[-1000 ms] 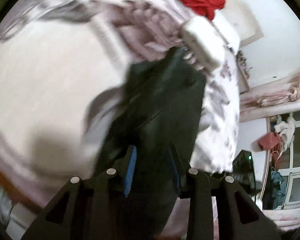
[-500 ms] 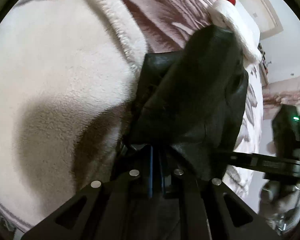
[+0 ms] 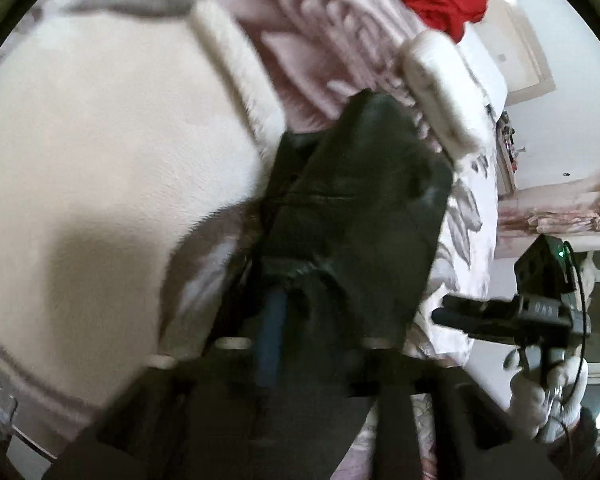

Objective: Fold large clothes

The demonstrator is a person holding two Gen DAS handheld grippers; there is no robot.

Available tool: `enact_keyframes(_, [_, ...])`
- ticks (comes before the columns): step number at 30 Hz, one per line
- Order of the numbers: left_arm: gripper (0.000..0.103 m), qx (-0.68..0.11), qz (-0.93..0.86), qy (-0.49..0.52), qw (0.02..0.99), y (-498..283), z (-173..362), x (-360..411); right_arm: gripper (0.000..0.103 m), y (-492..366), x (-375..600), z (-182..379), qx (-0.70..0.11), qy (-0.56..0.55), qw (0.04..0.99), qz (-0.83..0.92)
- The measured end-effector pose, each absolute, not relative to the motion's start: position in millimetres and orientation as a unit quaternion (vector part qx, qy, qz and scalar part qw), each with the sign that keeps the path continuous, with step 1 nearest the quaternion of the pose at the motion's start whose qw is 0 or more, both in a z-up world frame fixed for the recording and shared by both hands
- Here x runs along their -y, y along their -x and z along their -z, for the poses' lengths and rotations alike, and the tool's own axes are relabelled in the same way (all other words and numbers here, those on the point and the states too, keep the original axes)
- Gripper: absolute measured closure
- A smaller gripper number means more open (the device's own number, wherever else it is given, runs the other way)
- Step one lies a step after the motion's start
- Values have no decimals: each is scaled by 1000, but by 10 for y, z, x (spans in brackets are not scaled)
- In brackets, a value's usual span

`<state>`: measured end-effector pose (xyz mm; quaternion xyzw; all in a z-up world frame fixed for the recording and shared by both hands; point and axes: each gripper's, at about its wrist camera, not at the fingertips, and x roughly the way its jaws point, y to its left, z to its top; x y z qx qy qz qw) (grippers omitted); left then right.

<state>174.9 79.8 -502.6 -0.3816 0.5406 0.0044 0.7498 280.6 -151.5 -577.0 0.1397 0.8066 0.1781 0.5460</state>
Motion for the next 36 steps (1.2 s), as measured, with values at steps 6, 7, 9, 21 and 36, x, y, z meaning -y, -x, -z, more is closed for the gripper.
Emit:
enact_keyframes(6, [39,-531,-12,379,757,-1844,5131,-410,40,-3193,2265,5738,-757,-194,599,-172])
enact_keyframes(7, [38,-529,-23,372,762,-1872,5160,-377,37,-3384,2313,5828,-750,-201,603,-181])
enact_keyframes(9, [38,-526,-40,370,764,-1922,5221,-355,35,-3637,2364,6054,-745,-214,598,-206])
enact_keyframes(21, [39,-525,-95,352,769,-1842,5036,-63,70,-3713,2544,6455,-675,-336,626,-199])
enact_keyframes(36, [67,-586,30,321,744,-2370,5405,1895,53,-1383,5636,6272,-636,-516,573,8])
